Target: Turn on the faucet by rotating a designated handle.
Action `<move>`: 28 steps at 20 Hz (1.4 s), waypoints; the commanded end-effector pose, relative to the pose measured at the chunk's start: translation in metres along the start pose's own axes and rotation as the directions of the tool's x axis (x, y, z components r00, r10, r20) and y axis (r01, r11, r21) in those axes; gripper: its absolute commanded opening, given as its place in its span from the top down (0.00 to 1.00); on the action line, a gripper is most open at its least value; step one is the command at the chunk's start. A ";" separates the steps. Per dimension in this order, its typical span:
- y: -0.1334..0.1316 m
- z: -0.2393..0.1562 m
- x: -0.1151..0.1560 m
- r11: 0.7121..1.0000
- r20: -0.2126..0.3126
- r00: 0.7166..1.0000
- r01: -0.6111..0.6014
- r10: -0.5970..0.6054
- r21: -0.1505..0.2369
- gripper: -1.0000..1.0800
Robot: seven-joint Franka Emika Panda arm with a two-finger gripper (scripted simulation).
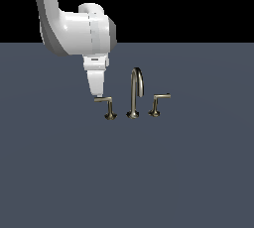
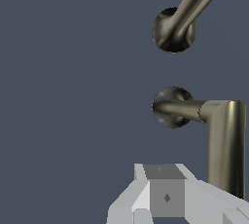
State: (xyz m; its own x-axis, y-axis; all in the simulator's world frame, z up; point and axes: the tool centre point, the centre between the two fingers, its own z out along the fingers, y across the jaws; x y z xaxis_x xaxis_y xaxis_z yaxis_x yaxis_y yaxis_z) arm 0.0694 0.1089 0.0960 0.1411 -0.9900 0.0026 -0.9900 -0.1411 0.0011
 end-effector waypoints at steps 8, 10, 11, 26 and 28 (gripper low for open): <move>-0.006 0.005 0.004 1.000 0.002 1.000 -0.025 0.025 0.001 1.00; -0.003 0.005 0.002 1.000 0.002 1.000 -0.024 0.024 0.001 1.00; 0.000 0.005 0.000 1.000 0.002 1.000 -0.024 0.024 0.001 1.00; 0.030 0.005 -0.010 1.000 0.003 1.000 -0.030 0.030 0.009 1.00; 0.037 0.005 -0.009 1.000 0.003 1.000 -0.029 0.029 0.008 1.00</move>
State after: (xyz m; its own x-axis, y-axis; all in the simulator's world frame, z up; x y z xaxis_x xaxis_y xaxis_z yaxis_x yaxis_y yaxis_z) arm 0.0402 0.1151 0.0911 0.1125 -0.9937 -0.0025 -0.9935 -0.1124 -0.0171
